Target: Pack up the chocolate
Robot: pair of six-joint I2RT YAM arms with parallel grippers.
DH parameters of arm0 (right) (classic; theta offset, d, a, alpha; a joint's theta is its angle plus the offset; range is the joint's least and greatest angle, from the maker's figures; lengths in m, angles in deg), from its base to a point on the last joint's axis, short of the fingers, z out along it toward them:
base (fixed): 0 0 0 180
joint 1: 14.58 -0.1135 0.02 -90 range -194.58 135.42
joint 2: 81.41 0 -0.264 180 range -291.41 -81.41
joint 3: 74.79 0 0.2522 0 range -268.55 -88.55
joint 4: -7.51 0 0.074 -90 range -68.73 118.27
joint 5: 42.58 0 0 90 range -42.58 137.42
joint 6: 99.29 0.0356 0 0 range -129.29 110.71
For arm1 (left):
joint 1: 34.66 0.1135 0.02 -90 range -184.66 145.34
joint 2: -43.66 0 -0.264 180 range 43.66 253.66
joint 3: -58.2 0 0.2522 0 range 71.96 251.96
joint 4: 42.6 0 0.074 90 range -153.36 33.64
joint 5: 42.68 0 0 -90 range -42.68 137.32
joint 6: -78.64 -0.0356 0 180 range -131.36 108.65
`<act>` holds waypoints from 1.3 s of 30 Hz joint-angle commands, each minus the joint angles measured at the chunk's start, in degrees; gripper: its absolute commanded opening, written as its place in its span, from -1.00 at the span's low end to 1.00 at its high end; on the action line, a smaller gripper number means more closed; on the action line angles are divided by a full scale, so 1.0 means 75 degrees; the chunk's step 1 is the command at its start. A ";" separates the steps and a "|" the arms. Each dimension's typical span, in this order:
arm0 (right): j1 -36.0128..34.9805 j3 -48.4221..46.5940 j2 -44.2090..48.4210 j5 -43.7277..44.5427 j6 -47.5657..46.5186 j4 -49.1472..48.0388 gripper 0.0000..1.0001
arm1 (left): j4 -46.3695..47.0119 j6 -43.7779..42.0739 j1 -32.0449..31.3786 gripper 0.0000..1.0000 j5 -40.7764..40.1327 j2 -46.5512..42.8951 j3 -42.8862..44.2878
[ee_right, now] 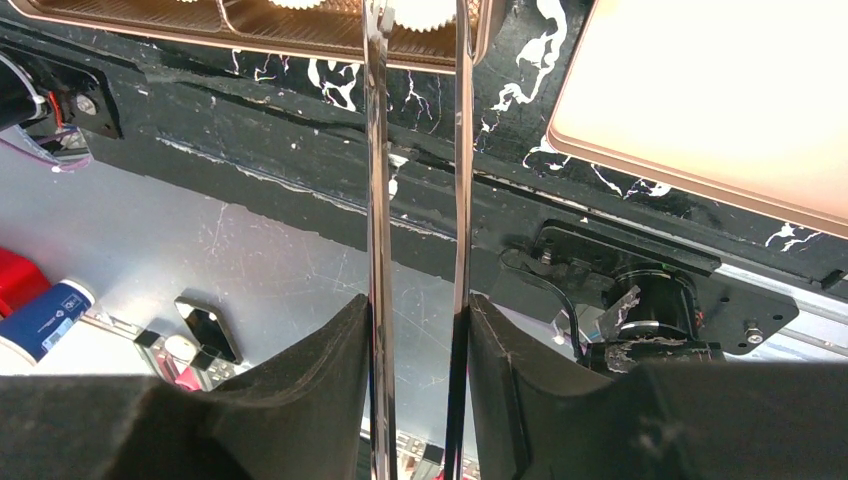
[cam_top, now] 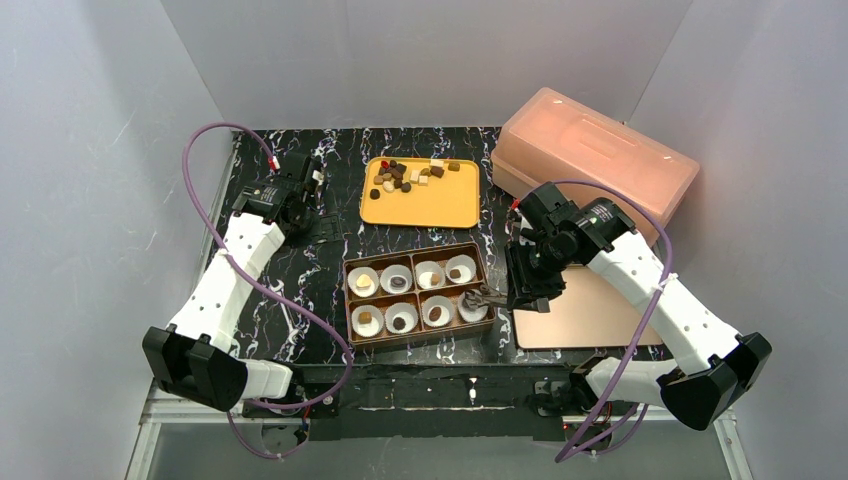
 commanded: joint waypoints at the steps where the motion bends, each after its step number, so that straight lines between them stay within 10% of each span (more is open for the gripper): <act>1: -0.0066 -0.0157 0.0007 0.0013 -0.0057 -0.0171 -0.08 | -0.0235 -0.0061 0.0065 0.99 -0.0125 -0.0023 0.0256; 39: -0.0077 -0.2615 -0.1236 0.0057 -0.0074 -0.1364 -0.08 | -0.0539 -0.0155 0.0059 0.99 -0.0043 -0.0082 0.0780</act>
